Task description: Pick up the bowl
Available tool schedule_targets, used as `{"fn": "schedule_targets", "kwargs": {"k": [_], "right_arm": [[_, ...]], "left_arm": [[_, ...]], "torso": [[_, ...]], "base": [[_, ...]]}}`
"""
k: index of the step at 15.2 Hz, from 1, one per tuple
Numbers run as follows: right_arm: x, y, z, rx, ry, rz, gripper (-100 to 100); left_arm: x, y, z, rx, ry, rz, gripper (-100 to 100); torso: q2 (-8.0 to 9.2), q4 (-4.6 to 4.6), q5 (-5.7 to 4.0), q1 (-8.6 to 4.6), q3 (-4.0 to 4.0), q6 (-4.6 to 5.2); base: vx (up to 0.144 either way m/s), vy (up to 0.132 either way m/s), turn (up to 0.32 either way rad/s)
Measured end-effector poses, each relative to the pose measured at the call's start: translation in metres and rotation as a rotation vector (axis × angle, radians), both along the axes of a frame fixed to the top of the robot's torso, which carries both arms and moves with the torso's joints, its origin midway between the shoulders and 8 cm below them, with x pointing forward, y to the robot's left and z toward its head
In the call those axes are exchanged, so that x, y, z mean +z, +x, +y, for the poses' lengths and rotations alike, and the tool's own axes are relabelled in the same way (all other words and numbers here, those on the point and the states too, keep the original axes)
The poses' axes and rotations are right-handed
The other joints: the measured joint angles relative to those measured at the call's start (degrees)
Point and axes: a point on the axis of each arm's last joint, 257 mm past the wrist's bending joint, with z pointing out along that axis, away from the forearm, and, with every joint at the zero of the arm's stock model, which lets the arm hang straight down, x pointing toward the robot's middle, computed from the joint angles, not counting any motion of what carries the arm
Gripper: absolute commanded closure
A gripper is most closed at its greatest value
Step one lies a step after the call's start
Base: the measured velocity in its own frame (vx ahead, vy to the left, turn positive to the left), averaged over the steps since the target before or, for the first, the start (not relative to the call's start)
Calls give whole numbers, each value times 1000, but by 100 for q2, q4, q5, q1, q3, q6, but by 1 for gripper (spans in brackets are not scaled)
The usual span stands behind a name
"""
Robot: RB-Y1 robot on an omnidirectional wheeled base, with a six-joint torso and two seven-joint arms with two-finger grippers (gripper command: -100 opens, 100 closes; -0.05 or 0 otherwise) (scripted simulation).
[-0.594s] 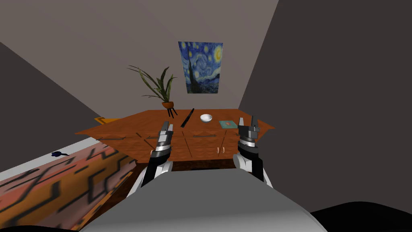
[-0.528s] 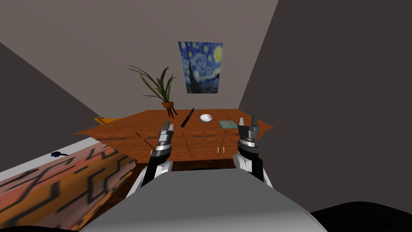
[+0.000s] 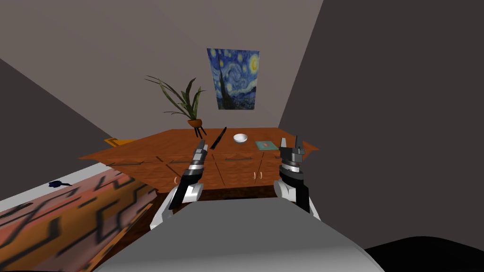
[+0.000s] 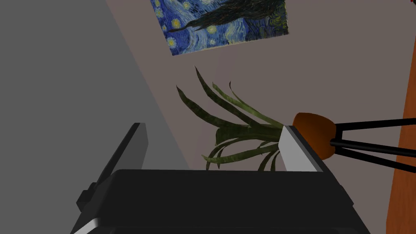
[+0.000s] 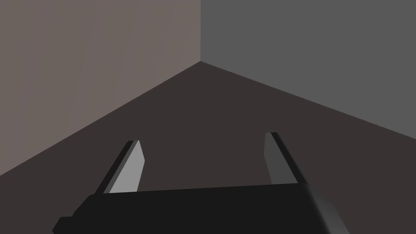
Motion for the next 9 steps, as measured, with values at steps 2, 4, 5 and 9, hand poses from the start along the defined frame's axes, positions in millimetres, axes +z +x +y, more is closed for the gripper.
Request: {"fn": "schedule_targets", "kwargs": {"k": [2, 4, 5, 9], "right_arm": [[0, 0, 0, 0, 0, 0, 0], [0, 0, 0, 0, 0, 0, 0], [0, 0, 0, 0, 0, 0, 0], [0, 0, 0, 0, 0, 0, 0]], "left_arm": [[-4, 12, 1, -6, 2, 31, -100], [-10, 26, 2, -10, 4, 65, -100], [-14, 32, 4, -11, 4, 85, -100], [-25, 55, 5, -16, 7, 143, -100]], "torso": [[1, 0, 0, 0, 0, 0], [1, 0, 0, -1, 0, 0], [1, 0, 0, -2, 0, -1], [0, 0, 0, -2, 0, 0]], "base": [[-6, -27, -38], [-7, -32, -33], [-7, -36, -44], [-2, -30, -29]]}}
